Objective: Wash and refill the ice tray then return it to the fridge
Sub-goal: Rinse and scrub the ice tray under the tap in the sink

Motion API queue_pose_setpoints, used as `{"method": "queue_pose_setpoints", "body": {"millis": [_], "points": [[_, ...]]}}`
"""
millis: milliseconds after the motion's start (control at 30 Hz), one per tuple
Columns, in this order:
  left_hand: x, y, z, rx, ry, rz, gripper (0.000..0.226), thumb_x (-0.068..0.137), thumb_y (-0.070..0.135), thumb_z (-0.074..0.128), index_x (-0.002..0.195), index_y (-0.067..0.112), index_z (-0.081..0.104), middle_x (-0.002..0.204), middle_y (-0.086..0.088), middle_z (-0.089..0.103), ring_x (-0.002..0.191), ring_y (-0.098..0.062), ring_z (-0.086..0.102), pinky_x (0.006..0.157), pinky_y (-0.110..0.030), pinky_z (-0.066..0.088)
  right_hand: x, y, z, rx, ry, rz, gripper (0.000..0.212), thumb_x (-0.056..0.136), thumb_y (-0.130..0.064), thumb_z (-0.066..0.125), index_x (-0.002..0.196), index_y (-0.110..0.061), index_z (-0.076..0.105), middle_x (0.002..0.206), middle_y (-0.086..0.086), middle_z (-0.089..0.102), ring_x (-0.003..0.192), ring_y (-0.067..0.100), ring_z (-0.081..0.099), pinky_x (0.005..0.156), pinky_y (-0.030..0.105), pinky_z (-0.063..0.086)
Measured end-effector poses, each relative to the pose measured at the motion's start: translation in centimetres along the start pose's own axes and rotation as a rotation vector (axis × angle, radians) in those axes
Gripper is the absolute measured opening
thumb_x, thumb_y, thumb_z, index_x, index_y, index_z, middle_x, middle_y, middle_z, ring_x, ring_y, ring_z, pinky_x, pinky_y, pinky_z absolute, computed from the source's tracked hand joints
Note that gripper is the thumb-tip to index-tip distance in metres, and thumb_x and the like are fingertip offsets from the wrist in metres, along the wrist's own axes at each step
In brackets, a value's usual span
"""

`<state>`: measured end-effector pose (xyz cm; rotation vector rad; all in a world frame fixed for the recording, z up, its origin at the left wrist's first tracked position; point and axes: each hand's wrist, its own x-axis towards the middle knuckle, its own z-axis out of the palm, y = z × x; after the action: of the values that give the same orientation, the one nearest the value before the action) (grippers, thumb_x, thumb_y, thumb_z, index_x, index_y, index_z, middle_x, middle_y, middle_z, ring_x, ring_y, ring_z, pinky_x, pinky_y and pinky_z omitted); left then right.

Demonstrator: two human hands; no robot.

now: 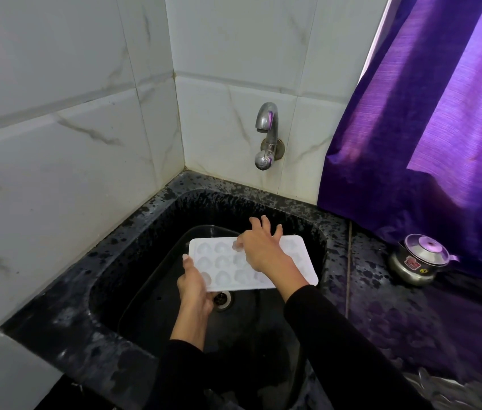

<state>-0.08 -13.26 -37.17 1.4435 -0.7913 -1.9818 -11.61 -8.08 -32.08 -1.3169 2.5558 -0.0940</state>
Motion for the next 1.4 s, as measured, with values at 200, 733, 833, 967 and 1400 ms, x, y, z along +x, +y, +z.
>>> {"method": "queue_pose_setpoints", "body": {"millis": [200, 733, 833, 967, 1400], "points": [[-0.01, 0.10, -0.13, -0.005, -0.004, 0.002, 0.044, 0.098, 0.051, 0.036, 0.089, 0.013, 0.056, 0.084, -0.010, 0.066, 0.077, -0.030, 0.066, 0.079, -0.048, 0.056, -0.32, -0.01, 0.22, -0.010, 0.000, 0.000, 0.061, 0.084, 0.018, 0.051, 0.125, -0.026, 0.062, 0.158, 0.016, 0.009, 0.146, 0.039, -0.011, 0.113, 0.066, -0.005], [0.20, 0.39, -0.45, -0.029, -0.004, -0.008, 0.043, 0.097, 0.052, 0.038, 0.089, 0.014, 0.055, 0.086, -0.010, 0.066, 0.077, -0.030, 0.065, 0.079, -0.050, 0.056, -0.18, -0.35, -0.03, -0.023, -0.017, 0.008, 0.064, 0.085, 0.019, 0.047, 0.130, -0.025, 0.059, 0.155, 0.016, 0.014, 0.146, 0.040, -0.011, 0.112, 0.066, -0.007], [0.08, 0.31, -0.36, -0.032, -0.005, -0.006, 0.043, 0.097, 0.051, 0.038, 0.099, 0.012, 0.054, 0.087, -0.010, 0.066, 0.077, -0.031, 0.065, 0.081, -0.051, 0.055, -0.19, -0.67, 0.07, -0.021, -0.001, 0.011, 0.063, 0.084, 0.018, 0.050, 0.128, -0.026, 0.059, 0.157, 0.016, 0.009, 0.146, 0.039, -0.011, 0.112, 0.066, -0.006], [0.21, 0.41, -0.50, -0.043, 0.008, -0.009, 0.044, 0.097, 0.052, 0.038, 0.100, 0.012, 0.055, 0.088, -0.010, 0.066, 0.076, -0.031, 0.066, 0.079, -0.050, 0.056, -0.36, -0.66, 0.35, -0.024, -0.010, -0.003, 0.070, 0.082, 0.020, 0.052, 0.132, -0.028, 0.056, 0.158, 0.015, 0.007, 0.146, 0.038, -0.011, 0.112, 0.065, -0.006], [-0.32, 0.00, -0.59, -0.002, 0.000, -0.023, 0.041, 0.098, 0.050, 0.036, 0.080, 0.016, 0.050, 0.082, -0.009, 0.064, 0.075, -0.030, 0.064, 0.085, -0.052, 0.054, -0.48, -0.69, 0.63, 0.121, 0.095, -0.005, 0.048, 0.082, 0.015, 0.047, 0.119, -0.015, 0.050, 0.141, 0.011, 0.027, 0.141, 0.032, 0.012, 0.114, 0.063, 0.002]]}}
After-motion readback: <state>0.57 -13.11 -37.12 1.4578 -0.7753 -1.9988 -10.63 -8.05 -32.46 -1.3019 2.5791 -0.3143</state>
